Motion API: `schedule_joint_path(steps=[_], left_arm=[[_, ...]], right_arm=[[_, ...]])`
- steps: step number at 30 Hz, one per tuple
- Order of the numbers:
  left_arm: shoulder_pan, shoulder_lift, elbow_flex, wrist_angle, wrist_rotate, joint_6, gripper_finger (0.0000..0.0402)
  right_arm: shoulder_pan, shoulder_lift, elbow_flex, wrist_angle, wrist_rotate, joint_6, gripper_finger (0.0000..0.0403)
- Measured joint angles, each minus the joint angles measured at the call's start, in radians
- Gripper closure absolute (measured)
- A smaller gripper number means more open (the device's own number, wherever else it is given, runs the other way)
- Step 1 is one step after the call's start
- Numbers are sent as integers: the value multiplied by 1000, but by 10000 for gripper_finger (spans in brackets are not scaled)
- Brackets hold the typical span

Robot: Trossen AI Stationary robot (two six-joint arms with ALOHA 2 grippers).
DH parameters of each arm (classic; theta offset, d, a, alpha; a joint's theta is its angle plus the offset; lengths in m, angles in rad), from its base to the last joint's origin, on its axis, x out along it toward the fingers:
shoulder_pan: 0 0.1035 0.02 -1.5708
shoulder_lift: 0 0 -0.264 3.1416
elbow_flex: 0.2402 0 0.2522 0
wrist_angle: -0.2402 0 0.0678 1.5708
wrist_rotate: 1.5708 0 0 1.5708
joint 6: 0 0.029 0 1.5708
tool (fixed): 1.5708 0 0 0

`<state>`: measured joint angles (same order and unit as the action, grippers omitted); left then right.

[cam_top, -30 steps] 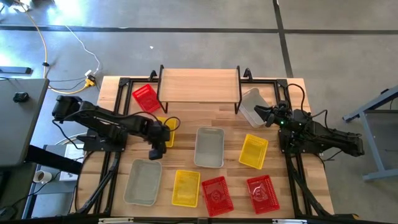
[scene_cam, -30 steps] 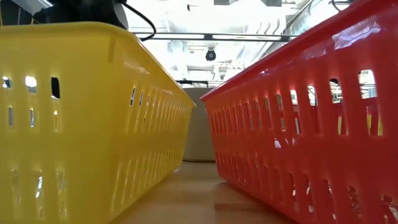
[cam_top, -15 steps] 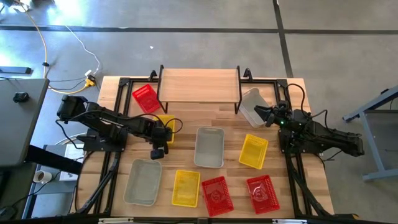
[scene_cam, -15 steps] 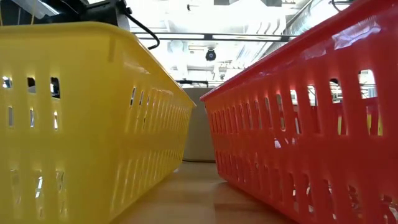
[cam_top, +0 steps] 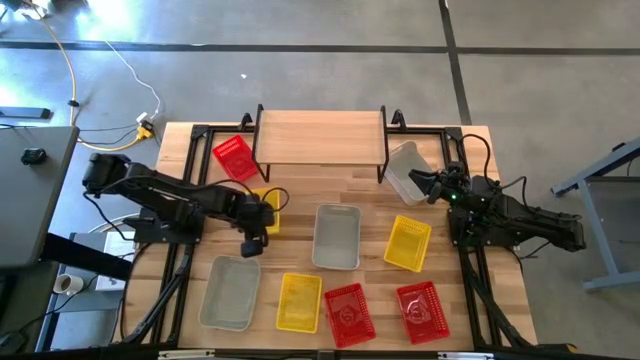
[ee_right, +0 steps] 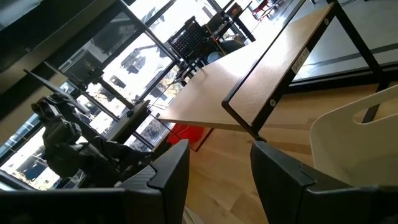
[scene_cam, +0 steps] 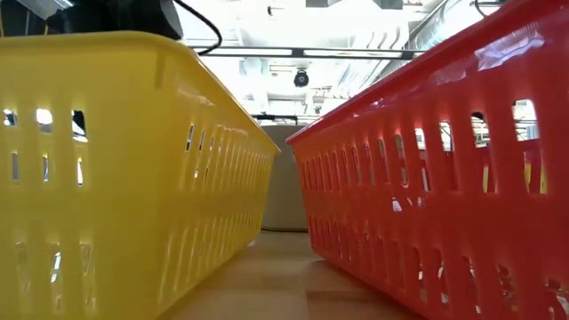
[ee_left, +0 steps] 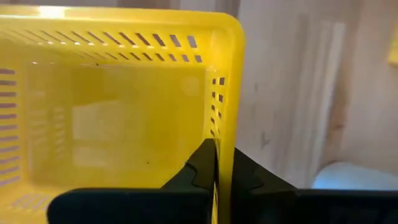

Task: Stack baskets on shelf by color
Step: Put the top left yellow bin on the shelf

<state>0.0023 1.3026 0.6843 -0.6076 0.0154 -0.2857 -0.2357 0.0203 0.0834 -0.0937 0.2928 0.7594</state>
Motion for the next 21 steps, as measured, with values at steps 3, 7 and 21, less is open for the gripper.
schedule_joint_path(steps=[3, 7, 21], left_arm=[[-14, -23, 33, 2, 7, 0, 401], [-29, -45, 89, -3, -10, 9, 401], [-51, -46, 309, -32, -59, 136, 401]], right_arm=[[0, 0, 0, 0, 0, 0, 249], [0, 0, 0, -1, 0, 0, 249], [0, 0, 0, -38, 0, 29, 249]])
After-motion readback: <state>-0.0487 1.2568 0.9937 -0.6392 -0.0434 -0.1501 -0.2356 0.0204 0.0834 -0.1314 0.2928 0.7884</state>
